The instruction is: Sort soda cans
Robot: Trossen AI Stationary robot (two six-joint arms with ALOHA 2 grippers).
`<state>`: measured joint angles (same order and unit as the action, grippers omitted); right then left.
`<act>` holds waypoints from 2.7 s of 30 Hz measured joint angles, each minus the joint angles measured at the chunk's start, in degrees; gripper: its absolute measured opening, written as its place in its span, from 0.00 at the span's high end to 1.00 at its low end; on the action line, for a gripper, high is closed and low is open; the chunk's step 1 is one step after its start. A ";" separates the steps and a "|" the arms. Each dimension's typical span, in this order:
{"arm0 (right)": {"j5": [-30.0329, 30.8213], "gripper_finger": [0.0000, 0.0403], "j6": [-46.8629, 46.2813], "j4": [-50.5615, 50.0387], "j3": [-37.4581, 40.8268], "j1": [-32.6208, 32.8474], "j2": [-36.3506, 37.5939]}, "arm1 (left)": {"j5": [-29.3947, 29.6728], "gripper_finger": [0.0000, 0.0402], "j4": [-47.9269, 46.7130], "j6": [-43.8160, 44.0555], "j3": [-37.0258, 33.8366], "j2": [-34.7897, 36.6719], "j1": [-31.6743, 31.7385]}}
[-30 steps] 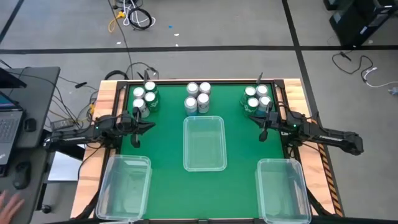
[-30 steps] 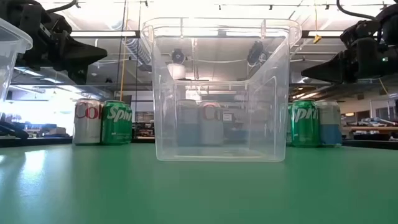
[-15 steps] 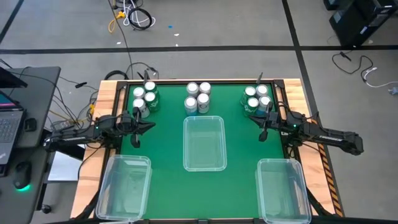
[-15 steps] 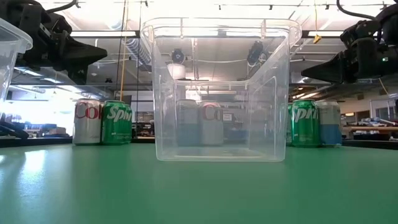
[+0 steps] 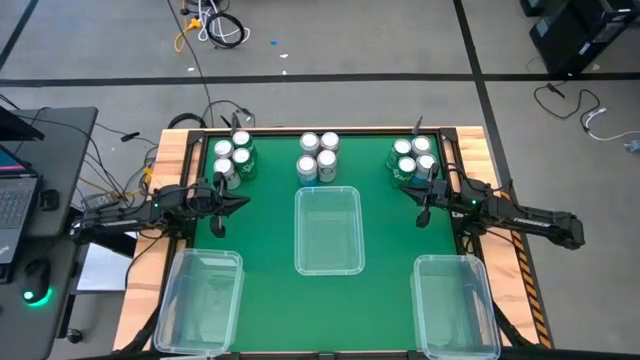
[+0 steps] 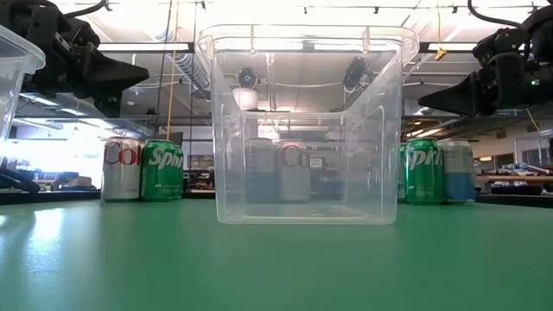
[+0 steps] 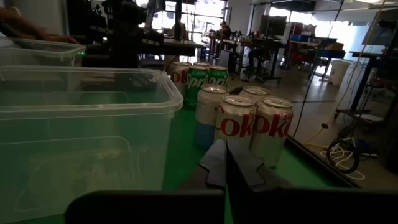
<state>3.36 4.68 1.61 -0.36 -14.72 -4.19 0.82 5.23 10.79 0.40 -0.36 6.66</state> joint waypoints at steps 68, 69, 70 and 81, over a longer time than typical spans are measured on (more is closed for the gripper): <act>0.01 1.00 0.00 0.00 0.00 0.01 0.02 | -12.63 0.99 -9.21 -0.63 30.55 -35.42 -0.02; 0.02 1.00 -0.01 0.02 -0.02 0.02 0.02 | -12.89 0.99 -13.60 -1.40 33.74 -37.39 -0.02; 0.02 1.00 0.01 0.00 0.00 0.02 0.02 | -12.90 0.99 -17.78 -2.18 36.81 -39.15 -0.02; 0.00 1.00 0.00 0.01 0.00 0.02 0.01 | 3.06 0.99 -57.75 -7.63 63.61 -50.01 -0.02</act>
<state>3.36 4.68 1.62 -0.36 -14.70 -4.18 3.88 -52.52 3.16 64.02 -50.37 6.63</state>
